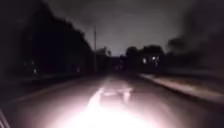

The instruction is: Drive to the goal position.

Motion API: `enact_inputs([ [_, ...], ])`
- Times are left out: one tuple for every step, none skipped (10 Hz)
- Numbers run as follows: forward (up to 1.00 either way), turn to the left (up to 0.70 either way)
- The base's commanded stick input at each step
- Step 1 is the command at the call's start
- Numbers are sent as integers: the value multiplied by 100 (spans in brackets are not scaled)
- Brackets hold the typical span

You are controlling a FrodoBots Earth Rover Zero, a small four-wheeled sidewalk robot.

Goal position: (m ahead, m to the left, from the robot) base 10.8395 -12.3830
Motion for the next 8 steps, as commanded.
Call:
enact_inputs([
  [70, 0],
  [70, 0],
  [70, 0],
  [70, 0],
  [70, 0],
  [70, 0],
  [70, 0],
  [70, 0],
])
